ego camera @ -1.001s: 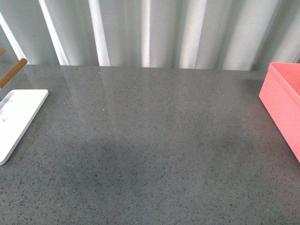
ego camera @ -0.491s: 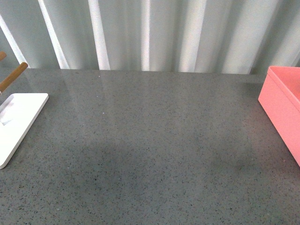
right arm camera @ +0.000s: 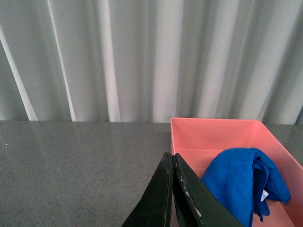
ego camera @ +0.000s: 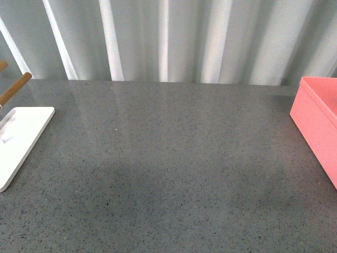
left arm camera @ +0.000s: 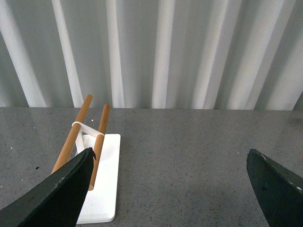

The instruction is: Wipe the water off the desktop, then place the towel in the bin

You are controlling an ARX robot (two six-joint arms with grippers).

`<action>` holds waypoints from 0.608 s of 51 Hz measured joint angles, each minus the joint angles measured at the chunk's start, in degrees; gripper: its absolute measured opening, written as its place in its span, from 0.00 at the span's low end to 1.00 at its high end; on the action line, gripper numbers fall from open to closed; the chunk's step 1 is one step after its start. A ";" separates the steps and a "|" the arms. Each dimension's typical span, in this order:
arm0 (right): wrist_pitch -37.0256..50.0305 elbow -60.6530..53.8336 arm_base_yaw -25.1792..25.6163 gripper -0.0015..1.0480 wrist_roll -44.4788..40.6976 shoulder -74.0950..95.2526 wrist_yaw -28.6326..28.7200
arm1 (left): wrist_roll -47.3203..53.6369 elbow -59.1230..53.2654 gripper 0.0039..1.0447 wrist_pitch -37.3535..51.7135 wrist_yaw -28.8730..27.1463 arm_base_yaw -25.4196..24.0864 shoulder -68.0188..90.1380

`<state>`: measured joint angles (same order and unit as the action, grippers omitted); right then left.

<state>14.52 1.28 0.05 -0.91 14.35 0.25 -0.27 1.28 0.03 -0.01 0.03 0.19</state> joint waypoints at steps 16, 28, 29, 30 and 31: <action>-6.91 0.04 0.00 0.03 0.20 -6.56 -0.02 | 0.00 0.00 0.94 0.00 0.02 0.00 0.00; -14.45 0.00 0.00 0.03 0.31 -14.10 -0.07 | 0.00 0.00 0.94 0.00 0.00 0.00 -0.07; -14.45 0.00 0.00 0.03 0.31 -14.10 -0.07 | 0.00 0.00 0.94 0.00 0.00 -0.02 -0.04; -14.47 0.02 0.00 0.03 0.31 -14.10 -0.07 | 0.00 0.00 0.94 0.00 0.00 -0.02 -0.04; -14.49 0.00 0.00 0.04 0.26 -14.10 -0.07 | 0.00 0.00 0.94 0.00 0.00 0.00 -0.04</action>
<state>0.03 1.28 0.05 -0.64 0.25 0.19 -0.27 1.28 0.03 -0.01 0.03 0.14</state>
